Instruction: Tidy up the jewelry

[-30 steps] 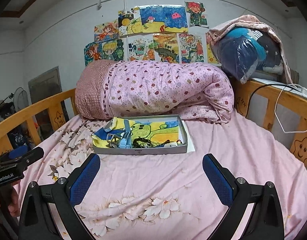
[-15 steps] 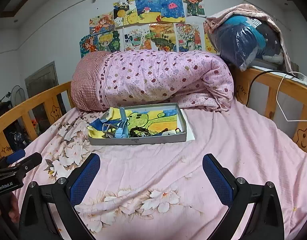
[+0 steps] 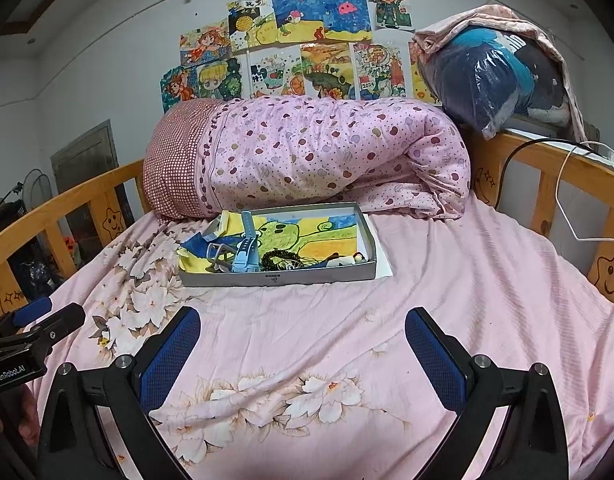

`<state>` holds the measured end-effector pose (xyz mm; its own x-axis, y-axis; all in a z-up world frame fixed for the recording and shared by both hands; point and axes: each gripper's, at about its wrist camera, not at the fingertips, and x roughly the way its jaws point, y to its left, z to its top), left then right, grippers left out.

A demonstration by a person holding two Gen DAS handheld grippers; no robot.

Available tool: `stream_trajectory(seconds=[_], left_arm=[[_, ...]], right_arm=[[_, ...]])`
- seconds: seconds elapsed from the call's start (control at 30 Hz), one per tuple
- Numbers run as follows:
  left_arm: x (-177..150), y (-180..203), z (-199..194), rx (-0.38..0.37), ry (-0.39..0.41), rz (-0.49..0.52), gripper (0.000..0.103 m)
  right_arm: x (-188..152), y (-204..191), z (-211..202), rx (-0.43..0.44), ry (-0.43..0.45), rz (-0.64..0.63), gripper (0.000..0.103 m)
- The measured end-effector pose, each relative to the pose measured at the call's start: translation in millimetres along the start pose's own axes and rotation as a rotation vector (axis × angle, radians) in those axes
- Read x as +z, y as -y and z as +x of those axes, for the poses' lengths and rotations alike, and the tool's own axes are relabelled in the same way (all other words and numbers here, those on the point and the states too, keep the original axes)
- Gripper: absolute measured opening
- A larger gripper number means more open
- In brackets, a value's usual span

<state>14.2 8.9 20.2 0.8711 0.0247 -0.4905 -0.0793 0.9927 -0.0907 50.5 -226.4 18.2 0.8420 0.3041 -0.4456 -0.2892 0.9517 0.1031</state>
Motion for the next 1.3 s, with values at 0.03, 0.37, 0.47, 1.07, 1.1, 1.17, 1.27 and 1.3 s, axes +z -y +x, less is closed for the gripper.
stream_trajectory(seconds=[0.03,0.37,0.47,1.07,1.1,1.17,1.27,1.3], left_arm=[[-0.3,0.6,-0.3,0.000,0.001,0.001,0.101],[-0.4,0.9,-0.5,-0.002,-0.001,0.001,0.101],[-0.9,2.2,-0.9,-0.004,-0.004,0.000,0.101],[-1.4,3.1,-1.3,-0.004,-0.002,-0.003,0.101],[-1.4,3.1,-1.3,-0.004,-0.002,-0.003,0.101],[-1.5,3.2,-1.3,-0.004,-0.003,-0.002,0.101],[-1.5,3.4,-1.4,-0.004,-0.003,-0.003,0.101],[-1.6,3.7,-1.4,-0.003,-0.002,-0.003,0.101]], right_arm=[[0.2,-0.1,0.1,-0.001,0.001,0.000,0.103],[-1.4,-1.7,0.8,0.000,-0.003,-0.002,0.103],[-0.5,-0.8,1.0,0.001,-0.002,-0.002,0.103],[-1.7,-2.7,2.5,0.003,-0.009,-0.004,0.103],[-2.5,-3.4,2.4,0.003,-0.009,-0.004,0.103],[-1.7,-2.8,2.5,0.002,-0.010,-0.004,0.103],[-1.6,-2.8,2.5,0.002,-0.010,-0.004,0.103],[-1.7,-3.0,2.5,0.002,-0.010,-0.004,0.103]])
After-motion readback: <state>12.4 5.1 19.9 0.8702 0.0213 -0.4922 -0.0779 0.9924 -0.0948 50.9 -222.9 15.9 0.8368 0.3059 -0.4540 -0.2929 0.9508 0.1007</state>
